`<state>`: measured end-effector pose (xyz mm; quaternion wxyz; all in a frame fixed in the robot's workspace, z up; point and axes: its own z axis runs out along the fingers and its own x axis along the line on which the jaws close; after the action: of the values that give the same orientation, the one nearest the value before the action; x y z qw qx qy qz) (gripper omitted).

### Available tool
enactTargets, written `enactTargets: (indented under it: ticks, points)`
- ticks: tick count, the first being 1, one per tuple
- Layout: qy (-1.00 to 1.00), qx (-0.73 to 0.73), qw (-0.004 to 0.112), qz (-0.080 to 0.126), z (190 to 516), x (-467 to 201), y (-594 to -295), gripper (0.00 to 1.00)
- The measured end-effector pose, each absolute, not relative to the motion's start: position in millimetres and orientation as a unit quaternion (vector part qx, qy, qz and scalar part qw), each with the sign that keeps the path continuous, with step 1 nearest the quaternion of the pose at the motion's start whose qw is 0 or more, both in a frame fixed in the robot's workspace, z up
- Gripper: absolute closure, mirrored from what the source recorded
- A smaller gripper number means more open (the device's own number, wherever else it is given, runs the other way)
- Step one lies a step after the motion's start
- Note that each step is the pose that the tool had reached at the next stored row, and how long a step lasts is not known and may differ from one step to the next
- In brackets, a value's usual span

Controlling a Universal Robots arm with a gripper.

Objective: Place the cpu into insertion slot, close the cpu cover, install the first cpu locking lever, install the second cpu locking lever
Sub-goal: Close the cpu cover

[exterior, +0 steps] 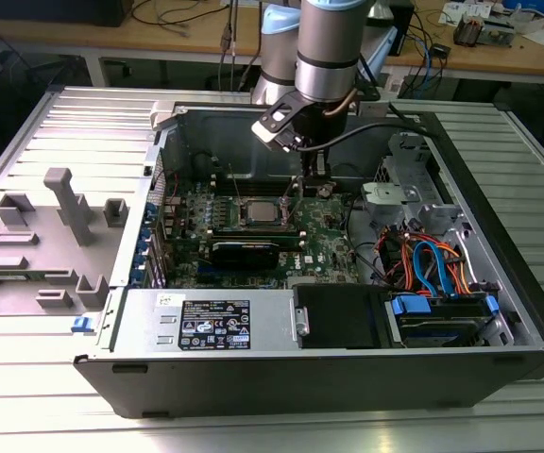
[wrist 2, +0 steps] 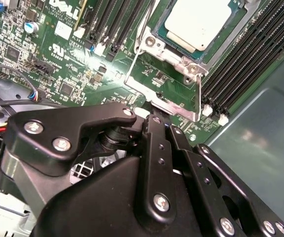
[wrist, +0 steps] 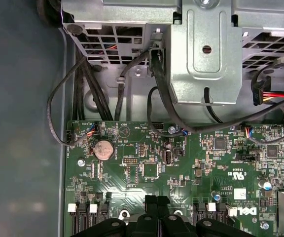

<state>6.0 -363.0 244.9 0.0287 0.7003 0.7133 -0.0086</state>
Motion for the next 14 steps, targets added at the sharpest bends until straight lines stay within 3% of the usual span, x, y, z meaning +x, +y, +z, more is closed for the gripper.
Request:
enactTargets:
  ticks: [14]
  points:
    - [0.713,0.700,0.026,-0.011,244.3,-9.2,-363.0,0.89]
